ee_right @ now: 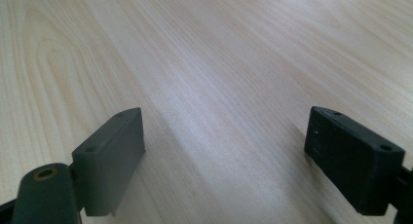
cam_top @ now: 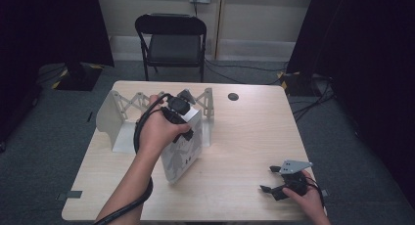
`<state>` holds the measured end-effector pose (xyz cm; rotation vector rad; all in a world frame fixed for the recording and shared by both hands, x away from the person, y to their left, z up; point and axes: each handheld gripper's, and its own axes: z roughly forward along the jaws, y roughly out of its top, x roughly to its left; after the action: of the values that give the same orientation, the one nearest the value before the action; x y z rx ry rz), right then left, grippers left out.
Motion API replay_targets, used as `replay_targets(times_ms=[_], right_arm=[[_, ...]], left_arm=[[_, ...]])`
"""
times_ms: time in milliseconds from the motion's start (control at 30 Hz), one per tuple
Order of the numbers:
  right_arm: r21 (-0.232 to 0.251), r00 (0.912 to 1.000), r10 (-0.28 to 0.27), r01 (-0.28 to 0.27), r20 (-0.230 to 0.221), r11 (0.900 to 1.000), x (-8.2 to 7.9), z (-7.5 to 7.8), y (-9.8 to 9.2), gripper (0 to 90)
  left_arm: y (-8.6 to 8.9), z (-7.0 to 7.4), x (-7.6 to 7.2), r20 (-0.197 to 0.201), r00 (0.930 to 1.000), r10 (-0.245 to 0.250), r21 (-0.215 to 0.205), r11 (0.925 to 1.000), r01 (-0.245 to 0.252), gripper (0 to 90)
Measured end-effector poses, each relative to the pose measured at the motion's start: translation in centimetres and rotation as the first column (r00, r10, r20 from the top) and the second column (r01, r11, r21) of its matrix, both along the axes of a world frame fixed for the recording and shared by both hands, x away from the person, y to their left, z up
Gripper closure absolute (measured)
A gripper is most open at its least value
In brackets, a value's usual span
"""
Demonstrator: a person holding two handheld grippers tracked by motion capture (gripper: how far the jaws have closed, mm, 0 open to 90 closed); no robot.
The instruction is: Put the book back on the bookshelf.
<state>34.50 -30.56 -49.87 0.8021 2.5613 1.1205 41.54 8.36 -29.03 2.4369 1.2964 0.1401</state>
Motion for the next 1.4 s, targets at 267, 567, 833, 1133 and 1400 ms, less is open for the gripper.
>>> replay_targets(times_ms=[267,567,833,1133,1400], right_arm=[[0.000,1.0000,0.000,0.000,0.000,1.000,0.0,0.0,0.0,14.3],[0.000,1.0000,0.000,0.000,0.000,1.000,0.0,0.0,0.0,14.3],[0.000,1.0000,0.000,0.000,0.000,1.000,0.0,0.0,0.0,14.3],[0.001,1.0000,0.000,0.000,-0.001,1.000,0.0,0.0,0.0,14.3],[0.001,1.0000,0.000,0.000,-0.001,1.000,0.0,0.0,0.0,14.4]], left_arm=[[-0.4,0.1,0.4,-0.005,0.9999,0.014,0.005,0.9999,-0.014,52.2],[-0.5,0.1,0.9,-0.001,0.9997,0.026,-0.008,0.9996,-0.026,52.3],[-0.5,0.2,1.4,0.015,0.9994,0.030,-0.013,0.9995,-0.029,52.3],[-0.7,0.2,1.9,0.020,0.9990,0.041,-0.007,0.9991,-0.041,52.3],[-0.9,0.1,2.3,0.008,0.9981,0.061,-0.010,0.9981,-0.061,52.3]])
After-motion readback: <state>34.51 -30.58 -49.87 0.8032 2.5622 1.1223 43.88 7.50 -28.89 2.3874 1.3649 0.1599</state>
